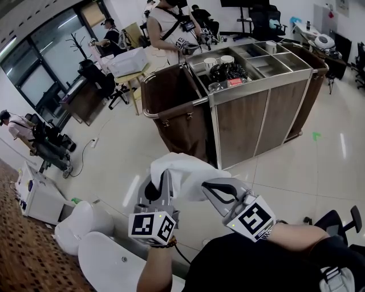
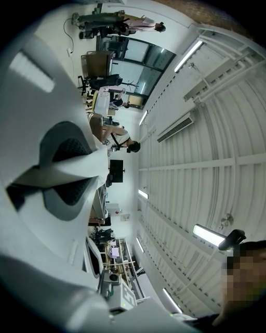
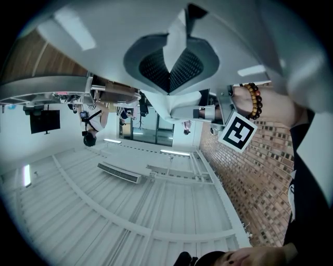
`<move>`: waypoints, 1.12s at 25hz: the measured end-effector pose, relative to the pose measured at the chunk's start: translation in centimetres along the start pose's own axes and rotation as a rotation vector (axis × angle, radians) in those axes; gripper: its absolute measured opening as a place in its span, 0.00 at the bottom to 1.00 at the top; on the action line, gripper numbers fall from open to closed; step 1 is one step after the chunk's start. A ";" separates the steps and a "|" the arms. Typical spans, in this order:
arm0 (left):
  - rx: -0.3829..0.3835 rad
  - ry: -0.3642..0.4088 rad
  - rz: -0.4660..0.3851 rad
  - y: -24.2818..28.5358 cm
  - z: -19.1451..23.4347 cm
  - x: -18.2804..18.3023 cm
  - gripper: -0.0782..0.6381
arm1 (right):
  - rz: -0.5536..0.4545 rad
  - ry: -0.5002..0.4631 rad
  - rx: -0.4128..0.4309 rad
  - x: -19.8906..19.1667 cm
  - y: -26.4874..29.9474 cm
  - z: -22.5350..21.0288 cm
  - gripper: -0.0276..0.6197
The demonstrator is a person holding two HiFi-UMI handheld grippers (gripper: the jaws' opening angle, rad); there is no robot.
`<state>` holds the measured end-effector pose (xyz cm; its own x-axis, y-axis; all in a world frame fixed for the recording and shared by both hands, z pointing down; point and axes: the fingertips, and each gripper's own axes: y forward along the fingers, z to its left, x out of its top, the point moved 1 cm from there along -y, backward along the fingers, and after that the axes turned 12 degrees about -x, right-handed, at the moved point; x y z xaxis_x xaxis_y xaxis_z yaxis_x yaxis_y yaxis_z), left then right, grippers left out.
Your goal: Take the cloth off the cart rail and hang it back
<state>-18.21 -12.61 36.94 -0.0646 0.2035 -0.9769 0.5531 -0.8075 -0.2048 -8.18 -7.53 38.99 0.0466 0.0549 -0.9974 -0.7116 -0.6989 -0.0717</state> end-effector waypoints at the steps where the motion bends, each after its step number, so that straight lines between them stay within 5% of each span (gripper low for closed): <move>1: 0.000 0.000 0.001 0.0 0.0 -0.1 0.15 | 0.000 0.000 0.000 -0.1 0.0 0.0 0.04; 28: 0.002 0.009 0.004 0.5 -0.4 -0.1 0.15 | 0.002 0.001 0.000 -0.2 -0.3 -0.5 0.04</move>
<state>-17.57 -12.78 36.97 -0.0547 0.2056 -0.9771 0.5519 -0.8093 -0.2012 -7.57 -7.70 39.25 0.0460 0.0523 -0.9976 -0.7114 -0.6993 -0.0695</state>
